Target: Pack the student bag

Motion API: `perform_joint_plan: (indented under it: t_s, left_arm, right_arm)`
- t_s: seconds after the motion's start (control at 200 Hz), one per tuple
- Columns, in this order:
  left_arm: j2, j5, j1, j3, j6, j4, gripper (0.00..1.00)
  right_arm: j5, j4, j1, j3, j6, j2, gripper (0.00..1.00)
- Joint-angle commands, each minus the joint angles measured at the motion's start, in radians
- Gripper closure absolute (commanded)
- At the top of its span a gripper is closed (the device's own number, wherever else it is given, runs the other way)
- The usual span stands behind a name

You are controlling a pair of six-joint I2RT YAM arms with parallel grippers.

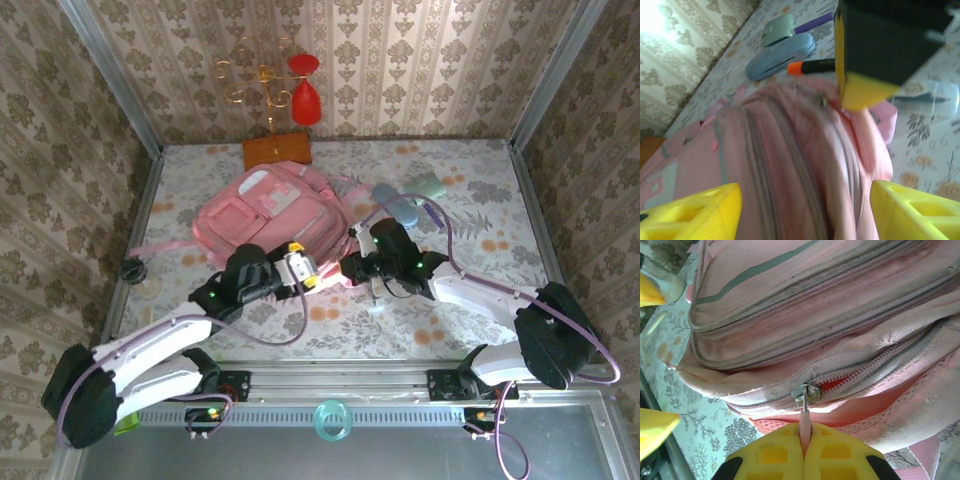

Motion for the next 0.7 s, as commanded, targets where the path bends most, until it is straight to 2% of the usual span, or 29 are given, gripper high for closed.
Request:
perform_joint_plan:
  t_s: [0.0,0.195,0.31,0.355,0.445,0.475,0.695]
  left_arm:
    - [0.096,-0.043,-0.041,0.070,-0.045,-0.033,0.32]
    - [0.237,-0.037,-0.043,0.139,-0.035,-0.013,0.44]
    - [0.276,-0.035,-0.023,0.154,-0.034,-0.013,0.56]
    - [0.281,-0.020,-0.012,0.155,-0.037,-0.018,0.64]
    - [0.271,0.013,0.012,0.153,-0.034,-0.047,0.94]
    - [0.257,0.027,0.021,0.146,-0.027,-0.058,1.00]
    - [0.095,0.092,0.088,0.028,-0.020,-0.093,1.00]
  right_arm:
    - [-0.048,0.091,0.012,-0.004,0.012,-0.058,1.00]
    - [-0.050,0.117,0.017,-0.027,0.022,-0.076,1.00]
    - [-0.060,0.147,0.018,-0.044,0.027,-0.089,1.00]
    - [-0.062,0.159,0.019,-0.052,0.026,-0.093,1.00]
    - [-0.029,0.136,0.017,-0.058,0.008,-0.101,1.00]
    - [-0.007,0.109,0.013,-0.054,-0.002,-0.103,1.00]
    - [0.146,-0.084,-0.059,-0.019,-0.029,-0.090,1.00]
